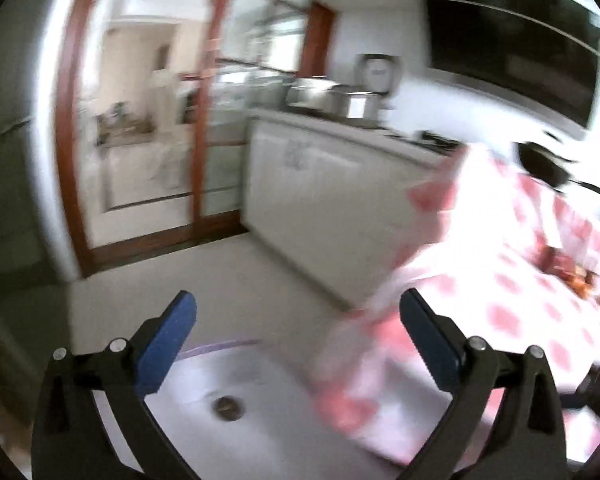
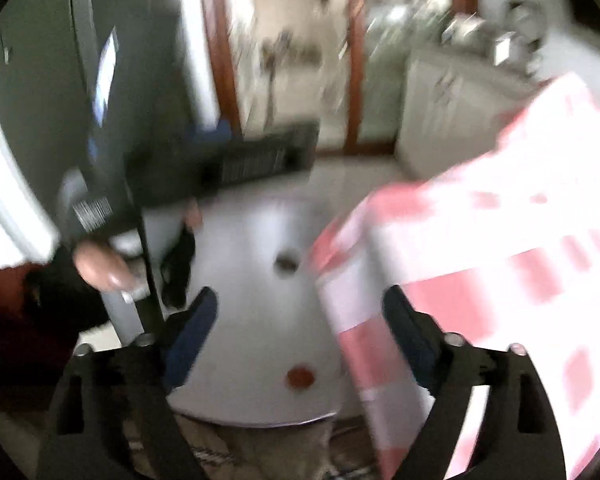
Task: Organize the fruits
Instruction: 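Open both tools to drop the tomato and mangosteen into the sink, then move both open tools back toward the fruit cluster, then grasp the yellow pepino melon with the right tool while the left tool grasps the pomegranate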
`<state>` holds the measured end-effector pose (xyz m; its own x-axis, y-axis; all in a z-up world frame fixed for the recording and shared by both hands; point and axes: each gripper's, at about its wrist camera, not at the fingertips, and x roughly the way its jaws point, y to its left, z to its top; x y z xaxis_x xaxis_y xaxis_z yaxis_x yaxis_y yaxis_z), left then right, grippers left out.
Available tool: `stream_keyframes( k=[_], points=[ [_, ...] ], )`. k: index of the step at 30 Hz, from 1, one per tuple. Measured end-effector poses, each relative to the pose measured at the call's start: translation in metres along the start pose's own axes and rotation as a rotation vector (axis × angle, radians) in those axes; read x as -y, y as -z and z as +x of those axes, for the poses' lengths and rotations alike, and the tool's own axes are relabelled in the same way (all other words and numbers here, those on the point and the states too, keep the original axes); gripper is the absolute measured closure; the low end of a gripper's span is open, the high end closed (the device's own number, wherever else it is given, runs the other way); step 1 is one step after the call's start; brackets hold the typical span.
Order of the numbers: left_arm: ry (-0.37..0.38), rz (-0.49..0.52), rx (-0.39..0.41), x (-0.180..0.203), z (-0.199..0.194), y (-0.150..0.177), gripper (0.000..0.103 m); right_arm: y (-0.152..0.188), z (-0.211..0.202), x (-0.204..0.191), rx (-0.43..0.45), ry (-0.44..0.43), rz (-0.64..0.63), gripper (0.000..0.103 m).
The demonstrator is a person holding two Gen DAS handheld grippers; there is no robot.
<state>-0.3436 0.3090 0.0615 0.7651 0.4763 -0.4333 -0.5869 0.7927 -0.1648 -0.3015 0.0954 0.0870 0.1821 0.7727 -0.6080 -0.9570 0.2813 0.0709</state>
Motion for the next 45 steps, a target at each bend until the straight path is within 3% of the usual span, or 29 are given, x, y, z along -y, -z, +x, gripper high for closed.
stream_keyframes(
  k=[2,3,6,9,12,15,17,20,24,28,33,39,45],
  points=[
    [0.075,0.033,-0.014,0.036,-0.004,-0.01,0.002,-0.003,-0.042,0.032,0.096,0.055,0.078,0.016],
    [0.124,0.056,-0.024,0.057,-0.006,-0.014,0.002,-0.008,-0.055,0.067,0.133,0.09,0.121,0.016],
    [0.24,0.131,-0.078,0.131,0.012,-0.016,0.002,0.027,-0.114,0.114,0.221,0.218,0.254,0.016],
    [0.357,0.188,-0.152,0.209,0.042,-0.01,0.002,0.061,-0.146,0.174,0.253,0.321,0.413,0.016],
    [0.433,0.233,-0.236,0.287,0.076,-0.007,0.002,0.095,-0.189,0.227,0.253,0.368,0.604,0.016],
    [0.443,0.22,-0.32,0.358,0.116,0.001,0.002,0.125,-0.22,0.281,0.2,0.533,0.615,0.016],
    [0.437,0.187,-0.366,0.389,0.141,0.007,0.002,0.137,-0.227,0.32,0.113,0.667,0.632,0.016],
    [0.441,0.142,-0.409,0.432,0.164,0.016,0.002,0.165,-0.242,0.384,0.048,0.758,0.735,0.016],
    [0.445,0.103,-0.404,0.487,0.184,0.035,0.002,0.211,-0.272,0.462,0.07,0.868,0.929,0.016],
    [0.477,0.034,-0.4,0.519,0.205,0.04,0.002,0.229,-0.288,0.506,0.12,0.892,1.008,0.016],
    [0.53,-0.016,-0.341,0.52,0.22,0.028,0.002,0.213,-0.284,0.545,0.087,0.902,0.948,0.016],
    [0.566,-0.02,-0.386,0.513,0.228,0.027,0.002,0.184,-0.253,0.586,-0.053,0.858,0.77,0.016],
    [0.56,-0.044,-0.452,0.51,0.239,0.031,0.002,0.174,-0.237,0.612,-0.075,0.797,0.715,0.017]
  ],
)
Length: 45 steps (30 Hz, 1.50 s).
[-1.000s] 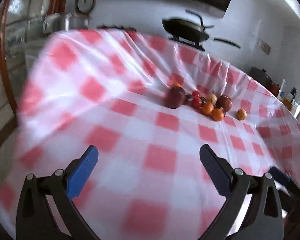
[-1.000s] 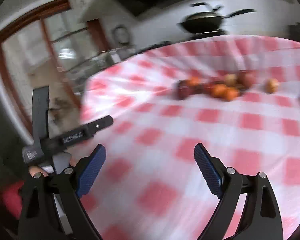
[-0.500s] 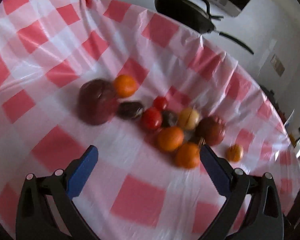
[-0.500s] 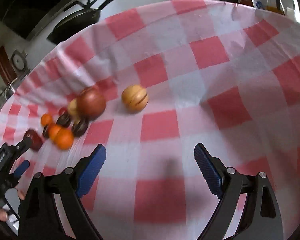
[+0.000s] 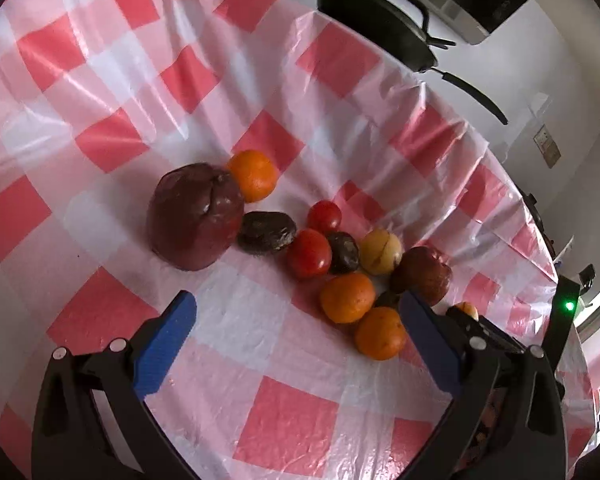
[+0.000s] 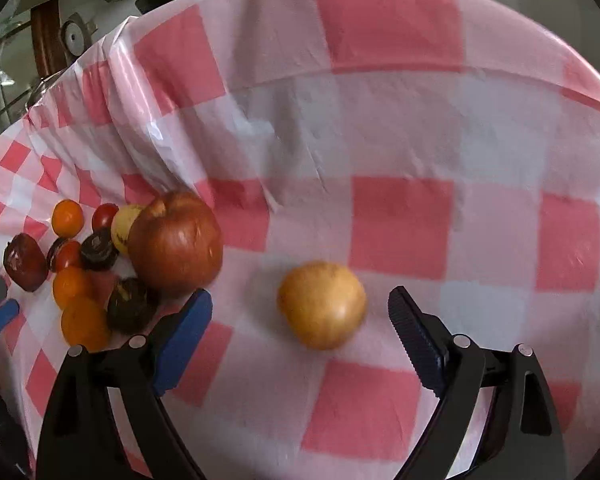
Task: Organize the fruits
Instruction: 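Grasp the yellow pepino melon with the right tool while the left tool grasps the pomegranate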
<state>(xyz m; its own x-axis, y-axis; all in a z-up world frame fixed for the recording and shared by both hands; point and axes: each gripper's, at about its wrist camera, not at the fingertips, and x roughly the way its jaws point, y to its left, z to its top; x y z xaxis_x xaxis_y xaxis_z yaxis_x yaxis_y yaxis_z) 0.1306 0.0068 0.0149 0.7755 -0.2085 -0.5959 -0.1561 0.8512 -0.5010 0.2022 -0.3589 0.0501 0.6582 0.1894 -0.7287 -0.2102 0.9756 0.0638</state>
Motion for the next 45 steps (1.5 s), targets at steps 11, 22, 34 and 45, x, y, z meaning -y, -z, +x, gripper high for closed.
stream_keyframes(
  k=[11,22,34,45],
  points=[
    [-0.141,-0.002,-0.044,-0.024,0.003,-0.015,0.002,0.011,0.007,0.014,-0.053,-0.019,0.02,0.049],
    [-0.269,0.062,-0.068,-0.046,0.012,-0.037,0.002,0.008,0.017,-0.007,-0.075,0.033,-0.009,0.055],
    [-0.309,0.196,-0.103,-0.039,0.035,-0.048,0.02,0.008,0.019,-0.004,-0.078,0.031,-0.004,0.056],
    [-0.237,0.223,-0.108,-0.036,0.034,-0.049,0.043,0.009,0.021,0.001,-0.083,0.031,0.005,0.056]
  ],
)
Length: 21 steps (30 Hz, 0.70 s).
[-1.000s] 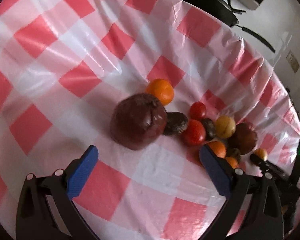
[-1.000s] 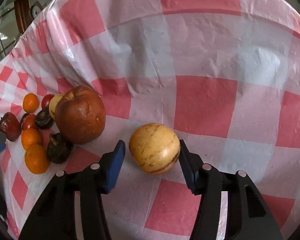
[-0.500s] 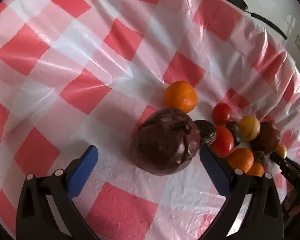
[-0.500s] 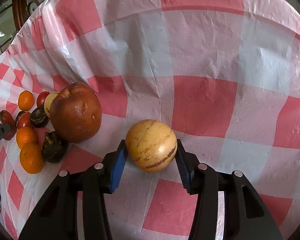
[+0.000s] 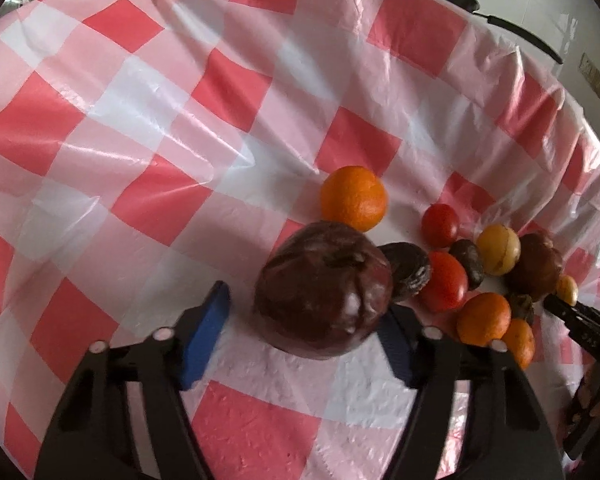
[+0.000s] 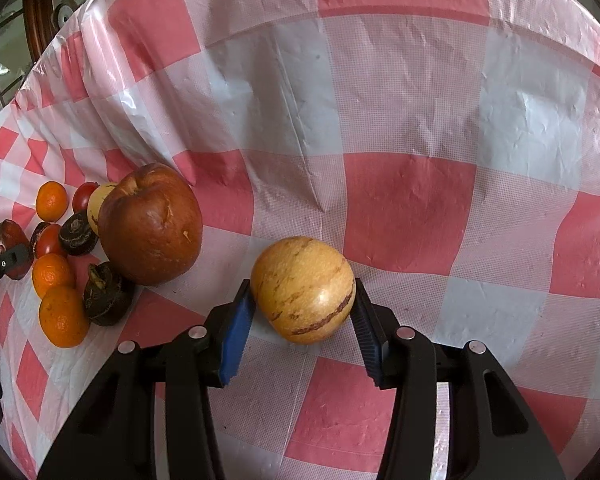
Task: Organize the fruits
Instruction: 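Grasp the yellow pepino melon with the right tool while the left tool grasps the pomegranate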
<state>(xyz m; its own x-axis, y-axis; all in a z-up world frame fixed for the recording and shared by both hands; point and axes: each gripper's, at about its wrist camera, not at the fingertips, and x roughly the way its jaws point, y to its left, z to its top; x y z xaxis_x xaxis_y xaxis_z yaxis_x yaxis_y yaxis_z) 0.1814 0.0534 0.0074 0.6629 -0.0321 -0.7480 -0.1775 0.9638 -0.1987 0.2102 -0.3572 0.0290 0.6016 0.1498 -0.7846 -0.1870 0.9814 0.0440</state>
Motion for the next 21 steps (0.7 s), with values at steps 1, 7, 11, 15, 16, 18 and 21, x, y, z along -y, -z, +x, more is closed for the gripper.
stream_keyframes(
  k=[1,7,11,15,16,18,21],
  points=[
    [0.013,0.008,-0.001,0.003,0.002,-0.001,0.048,0.0,0.0,0.0,0.001,0.003,0.001,0.057],
    [0.025,-0.031,0.012,-0.004,-0.002,0.0,0.049,-0.001,0.0,0.004,0.011,-0.004,0.02,0.06],
    [0.044,-0.13,0.064,-0.021,-0.007,0.001,0.049,-0.001,-0.004,0.014,0.036,-0.023,0.063,0.06],
    [0.076,-0.214,0.098,-0.037,-0.01,-0.001,0.049,0.001,-0.011,0.029,0.078,-0.046,0.144,0.06],
    [0.087,-0.232,0.105,-0.04,-0.011,-0.001,0.049,0.002,-0.012,0.033,0.089,-0.056,0.171,0.06],
    [0.118,-0.266,0.11,-0.049,-0.015,-0.001,0.049,0.006,-0.017,0.037,0.112,-0.044,0.22,0.06],
    [0.139,-0.294,0.13,-0.054,-0.018,0.0,0.049,0.024,-0.031,0.021,0.121,-0.036,0.244,0.06]
  ],
)
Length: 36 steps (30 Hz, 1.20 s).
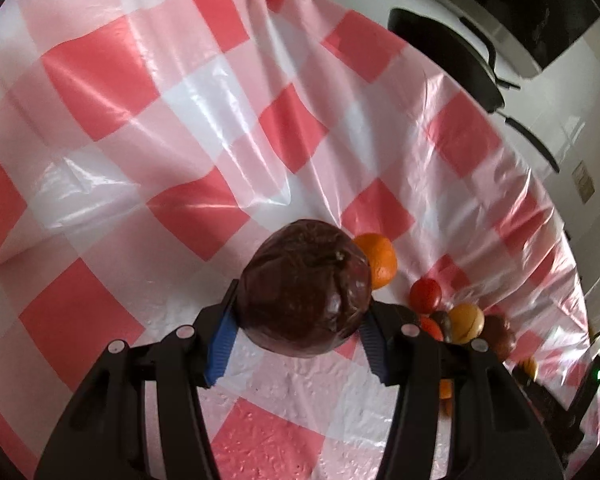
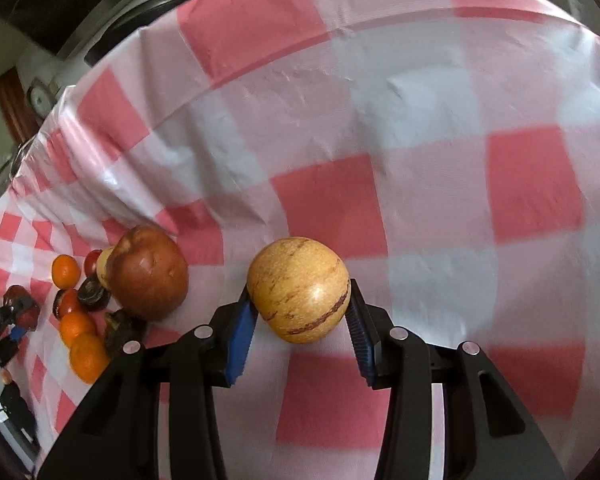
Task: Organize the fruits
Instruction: 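Carry the pepino melon and pomegranate in both tools to the sink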
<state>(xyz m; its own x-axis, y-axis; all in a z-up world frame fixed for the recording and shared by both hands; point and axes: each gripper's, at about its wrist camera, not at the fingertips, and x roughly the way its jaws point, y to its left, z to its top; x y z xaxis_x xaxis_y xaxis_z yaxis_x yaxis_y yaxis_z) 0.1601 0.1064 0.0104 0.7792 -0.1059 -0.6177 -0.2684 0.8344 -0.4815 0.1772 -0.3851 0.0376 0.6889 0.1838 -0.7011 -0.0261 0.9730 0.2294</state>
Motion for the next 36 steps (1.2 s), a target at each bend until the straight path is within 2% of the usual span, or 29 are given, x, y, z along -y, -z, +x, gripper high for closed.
stream_keyframes(
  k=[4,7,13,17,19,24,36],
  points=[
    [0.039,-0.019,0.025,-0.001,-0.006,0.003,0.049,0.029,-0.031,-0.037,0.031,-0.056,-0.036,0.06],
    [0.009,-0.033,0.039,-0.005,-0.017,0.006,0.049,0.051,-0.057,-0.065,0.057,-0.114,-0.061,0.06],
    [-0.03,0.058,0.045,-0.008,-0.059,0.023,0.049,0.097,-0.087,-0.121,0.035,-0.163,-0.146,0.06],
    [-0.016,0.117,0.02,-0.006,-0.085,0.043,0.049,0.128,-0.106,-0.143,0.013,-0.211,-0.152,0.06],
    [-0.019,0.148,0.033,-0.007,-0.099,0.055,0.049,0.144,-0.12,-0.157,0.014,-0.229,-0.16,0.06],
    [0.014,0.199,0.072,-0.008,-0.132,0.077,0.049,0.169,-0.145,-0.173,0.018,-0.298,-0.162,0.06],
    [0.043,0.278,0.161,-0.025,-0.22,0.105,0.049,0.199,-0.179,-0.189,0.009,-0.344,-0.196,0.06]
  ],
)
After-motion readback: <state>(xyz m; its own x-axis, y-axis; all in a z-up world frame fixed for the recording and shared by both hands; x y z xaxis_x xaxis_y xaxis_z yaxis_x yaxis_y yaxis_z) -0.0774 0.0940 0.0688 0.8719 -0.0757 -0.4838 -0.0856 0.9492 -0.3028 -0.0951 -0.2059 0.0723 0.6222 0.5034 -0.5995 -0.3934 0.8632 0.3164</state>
